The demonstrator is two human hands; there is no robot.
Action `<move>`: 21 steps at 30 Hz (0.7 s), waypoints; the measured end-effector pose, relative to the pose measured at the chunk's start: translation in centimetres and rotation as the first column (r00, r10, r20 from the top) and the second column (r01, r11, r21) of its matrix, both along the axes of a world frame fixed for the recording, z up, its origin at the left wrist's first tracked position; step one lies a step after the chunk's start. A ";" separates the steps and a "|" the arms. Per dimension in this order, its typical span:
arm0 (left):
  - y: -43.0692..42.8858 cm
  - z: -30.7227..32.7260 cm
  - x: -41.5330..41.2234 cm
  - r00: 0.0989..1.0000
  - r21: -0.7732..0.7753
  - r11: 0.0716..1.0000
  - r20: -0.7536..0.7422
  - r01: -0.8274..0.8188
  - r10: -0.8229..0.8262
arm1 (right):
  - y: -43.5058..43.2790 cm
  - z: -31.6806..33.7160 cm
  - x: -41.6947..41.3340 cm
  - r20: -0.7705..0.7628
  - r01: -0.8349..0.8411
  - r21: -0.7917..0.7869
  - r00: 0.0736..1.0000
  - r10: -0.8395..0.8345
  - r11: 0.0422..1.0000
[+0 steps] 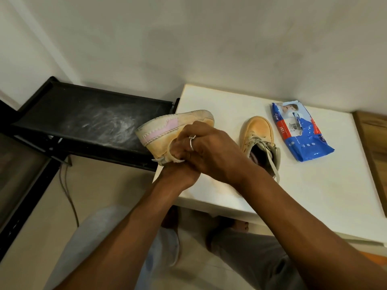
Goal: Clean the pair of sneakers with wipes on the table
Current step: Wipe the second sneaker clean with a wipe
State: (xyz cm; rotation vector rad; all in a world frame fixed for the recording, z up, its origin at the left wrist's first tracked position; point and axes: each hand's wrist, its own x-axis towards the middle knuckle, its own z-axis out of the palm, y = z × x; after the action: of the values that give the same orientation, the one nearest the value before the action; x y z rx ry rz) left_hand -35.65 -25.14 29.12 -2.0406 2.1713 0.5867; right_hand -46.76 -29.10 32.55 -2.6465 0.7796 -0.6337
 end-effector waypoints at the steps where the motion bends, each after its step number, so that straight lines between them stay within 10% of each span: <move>1: 0.0 0.1 0.1 1.000 -0.003 1.000 0.026 -0.008 0.008 | 0.1 0.0 0.3 -0.003 0.016 -0.028 1.000 -0.016 0.999; 15: 0.0 -0.6 0.1 0.930 -0.125 0.969 -0.329 -0.214 0.163 | -1.9 -1.6 -0.7 0.173 0.218 0.010 0.961 -0.216 0.976; 21: -0.2 -0.2 -0.2 0.847 0.126 0.908 -0.329 -0.400 0.418 | -1.0 -1.2 0.0 0.154 -0.019 0.106 0.988 0.002 0.994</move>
State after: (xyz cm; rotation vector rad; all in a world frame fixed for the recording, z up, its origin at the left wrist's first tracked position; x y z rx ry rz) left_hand -35.87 -25.37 28.93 -2.5551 1.8371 1.1214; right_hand -46.80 -30.09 31.33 -2.4699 0.7336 -0.7606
